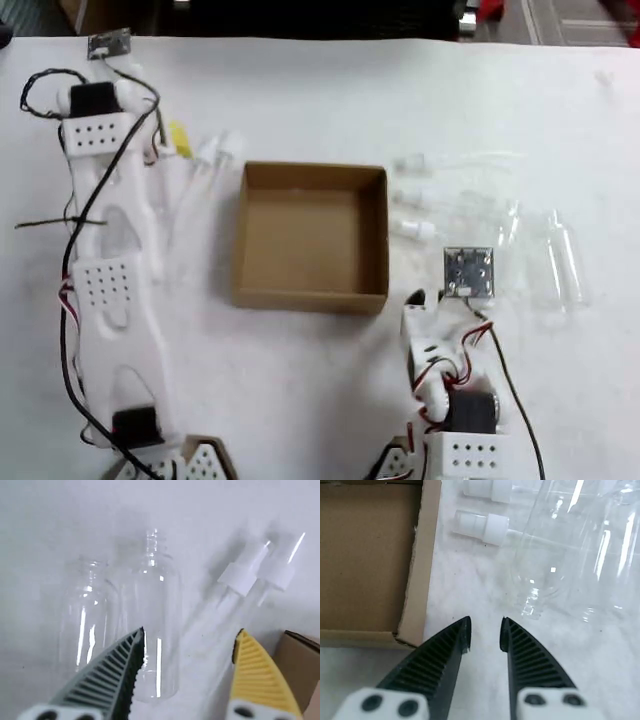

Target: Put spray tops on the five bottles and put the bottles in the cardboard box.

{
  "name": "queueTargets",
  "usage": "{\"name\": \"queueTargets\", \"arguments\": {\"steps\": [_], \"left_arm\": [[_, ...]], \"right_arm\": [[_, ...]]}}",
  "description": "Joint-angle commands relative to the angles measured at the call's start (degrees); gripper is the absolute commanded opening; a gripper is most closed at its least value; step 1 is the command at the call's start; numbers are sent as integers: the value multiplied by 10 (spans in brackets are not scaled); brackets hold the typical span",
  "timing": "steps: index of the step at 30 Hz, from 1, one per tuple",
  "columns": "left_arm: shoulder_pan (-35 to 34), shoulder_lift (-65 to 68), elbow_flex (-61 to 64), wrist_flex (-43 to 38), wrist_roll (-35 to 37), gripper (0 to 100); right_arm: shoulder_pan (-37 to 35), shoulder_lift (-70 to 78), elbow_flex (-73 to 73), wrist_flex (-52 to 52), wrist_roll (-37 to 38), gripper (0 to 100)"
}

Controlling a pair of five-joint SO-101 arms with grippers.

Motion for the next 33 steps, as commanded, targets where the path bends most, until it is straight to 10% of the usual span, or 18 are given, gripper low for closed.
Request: {"name": "queueTargets", "arguments": {"steps": [1,33], "left_arm": [[-18,2,-36,-2,5,268],[-31,76,-37,-11,-35,159]], "right_arm": [[-2,-5,6,-8,5,91],[-2,-4,6,-8,5,91]]}}
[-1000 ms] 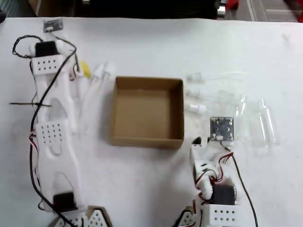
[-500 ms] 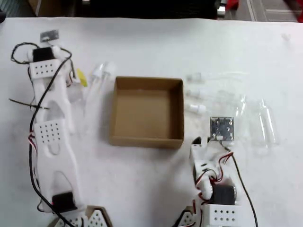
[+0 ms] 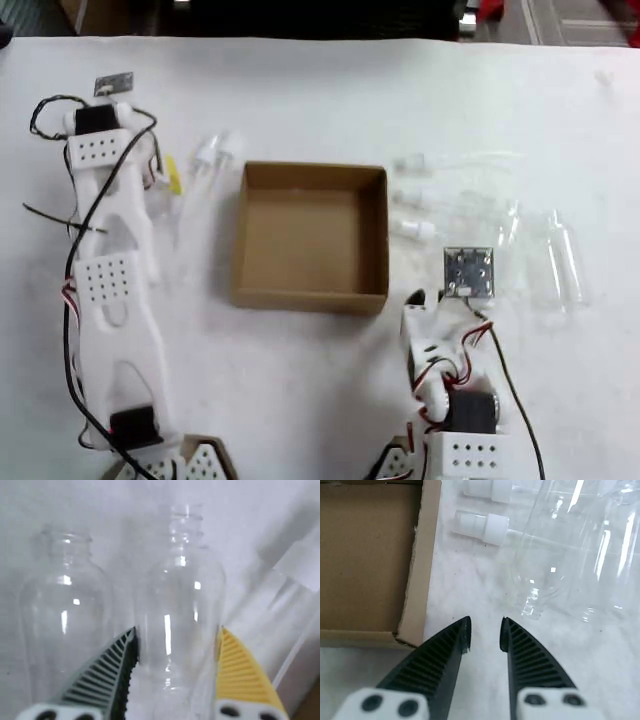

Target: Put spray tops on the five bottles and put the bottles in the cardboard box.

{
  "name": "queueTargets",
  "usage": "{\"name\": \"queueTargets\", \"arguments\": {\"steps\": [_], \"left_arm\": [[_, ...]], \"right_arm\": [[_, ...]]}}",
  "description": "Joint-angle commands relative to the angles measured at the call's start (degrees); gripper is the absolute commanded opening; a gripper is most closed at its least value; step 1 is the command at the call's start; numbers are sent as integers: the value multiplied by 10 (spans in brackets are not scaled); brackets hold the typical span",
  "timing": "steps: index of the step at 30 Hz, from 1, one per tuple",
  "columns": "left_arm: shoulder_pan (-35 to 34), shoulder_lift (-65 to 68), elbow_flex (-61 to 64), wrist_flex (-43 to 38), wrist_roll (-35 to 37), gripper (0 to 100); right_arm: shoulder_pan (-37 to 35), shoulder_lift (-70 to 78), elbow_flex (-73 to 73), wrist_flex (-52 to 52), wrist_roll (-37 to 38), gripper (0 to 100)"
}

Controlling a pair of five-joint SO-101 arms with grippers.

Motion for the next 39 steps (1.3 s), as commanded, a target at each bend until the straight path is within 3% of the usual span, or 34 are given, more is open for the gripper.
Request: {"name": "queueTargets", "arguments": {"steps": [1,11,18,21,26,28,39], "left_arm": [[-4,-15,-32,-10,-10,158],[-7,-69,-67,17,-11,158],[19,-186,29,18,-47,114],[32,-269,113,18,-53,81],[65,-451,276,17,-56,174],[81,-533,338,15,-63,160],[236,-964,607,-18,-82,136]], "right_arm": [[-2,-4,6,-8,5,91],[-2,-5,6,-8,5,91],[-3,-5,6,-12,5,91],[-3,-5,6,-13,6,91],[-3,-5,6,-13,6,91],[-3,-6,6,-13,6,91],[0,-5,6,-8,6,91]]}}
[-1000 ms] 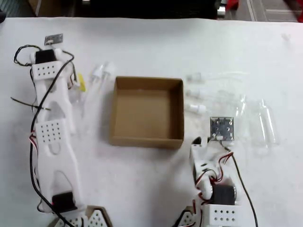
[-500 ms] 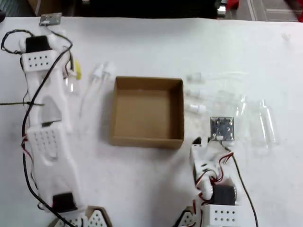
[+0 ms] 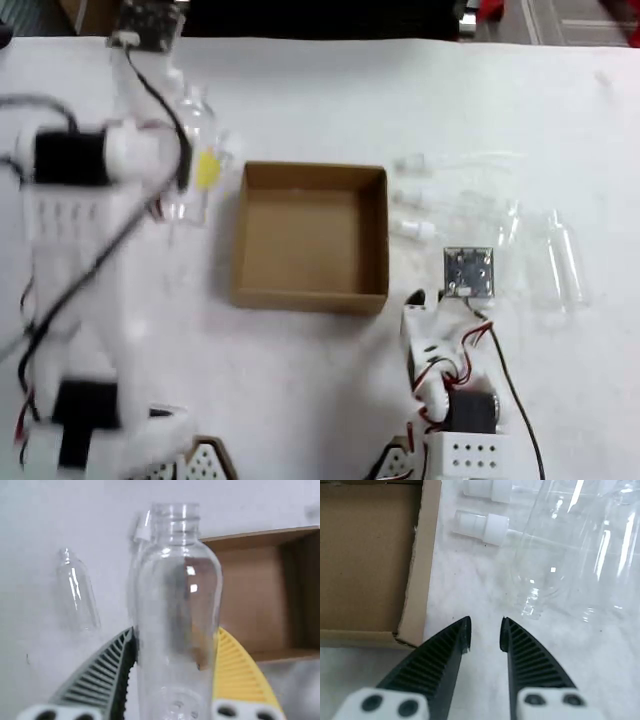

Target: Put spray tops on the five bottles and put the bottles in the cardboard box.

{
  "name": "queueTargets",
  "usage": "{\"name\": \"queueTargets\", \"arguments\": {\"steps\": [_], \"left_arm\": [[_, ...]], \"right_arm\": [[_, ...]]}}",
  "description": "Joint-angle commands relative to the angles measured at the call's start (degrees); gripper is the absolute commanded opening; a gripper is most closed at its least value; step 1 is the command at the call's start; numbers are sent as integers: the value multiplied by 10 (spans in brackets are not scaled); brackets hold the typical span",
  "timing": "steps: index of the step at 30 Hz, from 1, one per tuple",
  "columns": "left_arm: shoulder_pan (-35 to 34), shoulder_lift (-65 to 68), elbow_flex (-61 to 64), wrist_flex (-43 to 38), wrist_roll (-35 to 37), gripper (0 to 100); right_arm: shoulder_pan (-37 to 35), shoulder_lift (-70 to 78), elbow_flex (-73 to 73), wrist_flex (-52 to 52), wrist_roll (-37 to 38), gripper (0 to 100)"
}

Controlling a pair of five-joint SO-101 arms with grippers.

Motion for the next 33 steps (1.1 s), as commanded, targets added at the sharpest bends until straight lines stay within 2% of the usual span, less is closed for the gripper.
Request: {"name": "queueTargets", "arguments": {"steps": [1,6,11,20,24,33], "left_arm": [[63,-166,70,-46,-8,136],[79,-331,232,-157,-7,135],[81,-479,436,-304,-4,135],[82,-645,826,-669,2,134],[83,-649,905,-775,50,134],[137,-628,963,-911,49,134]], "right_arm": [[0,-5,6,-8,6,91],[0,-3,6,-8,6,91],[0,-6,6,2,6,91],[0,-6,6,2,6,91],[-2,-6,6,0,6,91],[-3,-6,6,-3,6,91]]}}
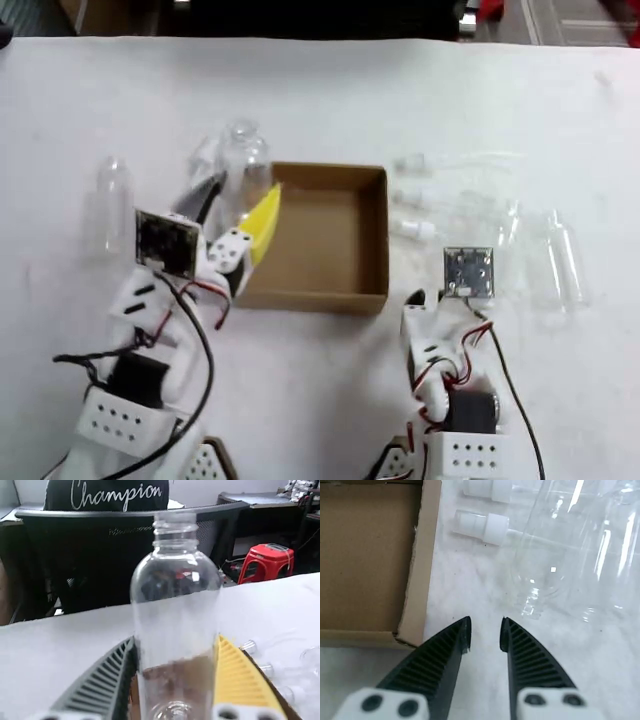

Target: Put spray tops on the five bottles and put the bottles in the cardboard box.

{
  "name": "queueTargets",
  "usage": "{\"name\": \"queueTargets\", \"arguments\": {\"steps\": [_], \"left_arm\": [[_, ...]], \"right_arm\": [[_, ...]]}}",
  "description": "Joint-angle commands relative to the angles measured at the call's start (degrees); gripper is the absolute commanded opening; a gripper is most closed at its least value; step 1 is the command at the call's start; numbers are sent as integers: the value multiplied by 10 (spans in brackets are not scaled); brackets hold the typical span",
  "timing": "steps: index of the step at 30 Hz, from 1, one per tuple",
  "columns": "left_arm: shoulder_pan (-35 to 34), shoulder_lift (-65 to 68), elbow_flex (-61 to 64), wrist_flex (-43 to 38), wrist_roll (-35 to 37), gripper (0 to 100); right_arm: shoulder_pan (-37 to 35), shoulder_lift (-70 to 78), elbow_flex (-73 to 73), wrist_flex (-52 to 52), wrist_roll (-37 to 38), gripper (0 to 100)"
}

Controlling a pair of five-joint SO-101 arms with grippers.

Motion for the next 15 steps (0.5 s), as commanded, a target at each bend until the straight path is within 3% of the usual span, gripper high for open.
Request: {"name": "queueTargets", "arguments": {"steps": [1,6,8,11,15], "left_arm": [[12,28,-22,-76,11,134],[-1,212,-130,-88,27,132],[-3,288,-159,-88,45,94],[-4,369,-193,-99,17,36],[-4,455,-218,-167,12,47]], "right_arm": [[-3,-6,6,-6,6,91],[-3,-6,6,-5,6,91],[-3,-6,6,-3,6,91],[-3,-6,6,-3,6,91],[-3,-6,6,-3,6,91]]}}
